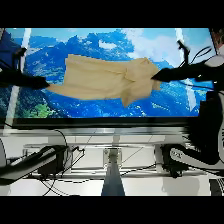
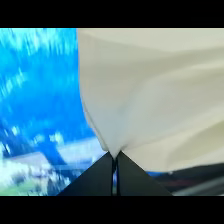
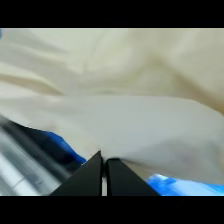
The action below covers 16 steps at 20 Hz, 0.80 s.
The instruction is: Fold the clothes and pants, and hang the long-sleeved shirts on hangers.
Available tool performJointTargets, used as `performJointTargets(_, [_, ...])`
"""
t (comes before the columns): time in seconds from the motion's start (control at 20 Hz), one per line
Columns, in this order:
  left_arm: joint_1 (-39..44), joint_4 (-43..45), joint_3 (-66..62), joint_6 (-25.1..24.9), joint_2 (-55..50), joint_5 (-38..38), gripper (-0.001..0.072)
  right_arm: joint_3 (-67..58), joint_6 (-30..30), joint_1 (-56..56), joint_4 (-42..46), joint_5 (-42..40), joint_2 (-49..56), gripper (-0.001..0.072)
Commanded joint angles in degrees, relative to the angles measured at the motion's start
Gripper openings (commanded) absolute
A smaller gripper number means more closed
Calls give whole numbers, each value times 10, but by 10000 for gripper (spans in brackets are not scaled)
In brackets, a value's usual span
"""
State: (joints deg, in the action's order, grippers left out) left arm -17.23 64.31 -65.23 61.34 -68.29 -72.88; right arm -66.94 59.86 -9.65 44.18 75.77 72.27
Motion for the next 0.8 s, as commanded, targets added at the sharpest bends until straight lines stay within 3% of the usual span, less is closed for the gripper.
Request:
performJointTargets(0.0, [-1,-68,-126,0,13,6,14,-163,56,0,146,-23,-59,15])
performJointTargets(0.2, [-1,-131,-215,1,63,83,14,-273,69,0,188,-99,-154,15])
performJointTargets(0.4, [-1,-185,-222,0,160,271,13,-327,68,0,186,-172,-242,15])
performJointTargets(0.55, [-1,-185,-222,0,227,382,13,-334,68,0,182,-170,-289,16])
performJointTargets(0.75, [-1,-159,-222,0,283,450,14,-333,77,0,157,-164,-307,15])
